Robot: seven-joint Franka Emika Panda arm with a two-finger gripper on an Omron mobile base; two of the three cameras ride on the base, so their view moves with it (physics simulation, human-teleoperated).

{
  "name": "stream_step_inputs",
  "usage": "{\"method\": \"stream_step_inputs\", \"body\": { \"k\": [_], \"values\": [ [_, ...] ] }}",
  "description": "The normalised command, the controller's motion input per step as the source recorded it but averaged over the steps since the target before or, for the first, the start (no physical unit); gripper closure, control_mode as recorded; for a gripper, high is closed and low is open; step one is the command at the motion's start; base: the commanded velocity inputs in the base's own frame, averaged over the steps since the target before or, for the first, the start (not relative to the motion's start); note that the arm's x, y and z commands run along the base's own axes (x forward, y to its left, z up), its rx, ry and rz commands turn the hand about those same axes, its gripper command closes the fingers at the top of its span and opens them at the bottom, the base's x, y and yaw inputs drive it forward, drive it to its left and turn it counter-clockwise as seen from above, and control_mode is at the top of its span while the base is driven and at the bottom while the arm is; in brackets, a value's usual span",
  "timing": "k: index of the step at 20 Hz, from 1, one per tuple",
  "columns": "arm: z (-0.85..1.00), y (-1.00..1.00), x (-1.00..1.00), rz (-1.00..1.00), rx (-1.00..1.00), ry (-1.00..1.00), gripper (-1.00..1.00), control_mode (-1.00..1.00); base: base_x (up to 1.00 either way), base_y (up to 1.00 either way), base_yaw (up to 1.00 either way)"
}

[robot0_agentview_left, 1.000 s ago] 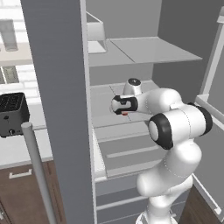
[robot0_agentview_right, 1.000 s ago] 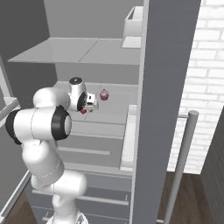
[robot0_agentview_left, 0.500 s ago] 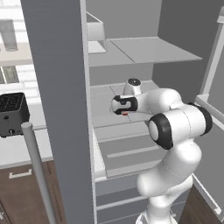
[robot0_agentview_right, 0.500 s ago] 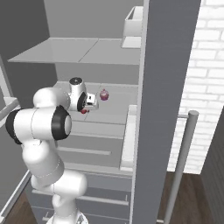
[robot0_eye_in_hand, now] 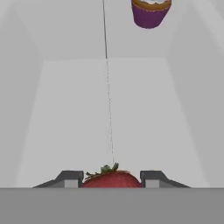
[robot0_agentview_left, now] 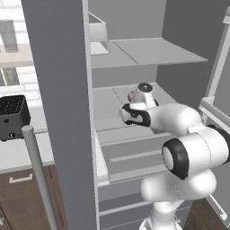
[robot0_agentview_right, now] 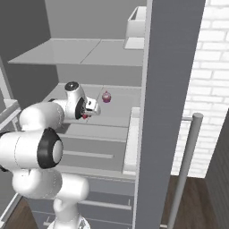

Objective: Take the strawberry from the fridge and place it on top of the pancake, located on the dining counter.

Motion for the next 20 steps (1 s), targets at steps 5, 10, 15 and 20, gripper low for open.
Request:
{"method": "stream_step_inputs", "body": {
  "k": [5, 10, 15, 20],
  "values": [
    [0.64, -0.14, -0.84, -0.20, 0.00, -0.07, 1.00, -1.00, 0.00, 0.00, 0.00],
    [0.82, -0.18, -0.79, -0.04, 0.05, 0.01, 1.00, -1.00, 0.00, 0.00, 0.00],
    [0.96, -0.20, -0.74, 0.08, 0.02, 0.16, 1.00, -1.00, 0.00, 0.00, 0.00],
    [0.62, -0.04, -0.96, 0.14, 0.00, 0.13, 1.00, -1.00, 0.00, 0.00, 0.00]
  ]
}}
